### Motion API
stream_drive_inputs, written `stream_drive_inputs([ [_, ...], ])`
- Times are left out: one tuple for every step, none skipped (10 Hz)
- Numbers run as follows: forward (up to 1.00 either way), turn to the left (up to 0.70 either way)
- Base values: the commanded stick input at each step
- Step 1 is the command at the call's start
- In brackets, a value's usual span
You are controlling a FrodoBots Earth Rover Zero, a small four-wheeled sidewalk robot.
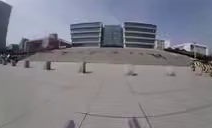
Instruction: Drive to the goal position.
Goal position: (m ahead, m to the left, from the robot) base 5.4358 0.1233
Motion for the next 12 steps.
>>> stream_drive_inputs([
  [1.0,0.0],
  [1.0,0.0],
  [1.0,0.0],
  [1.0,0.0],
  [1.0,0.0],
  [1.0,0.0],
  [1.0,0.0],
  [1.0,0.0],
  [1.0,0.0],
  [1.0,0.0],
  [1.0,0.0],
  [1.0,0.0],
])
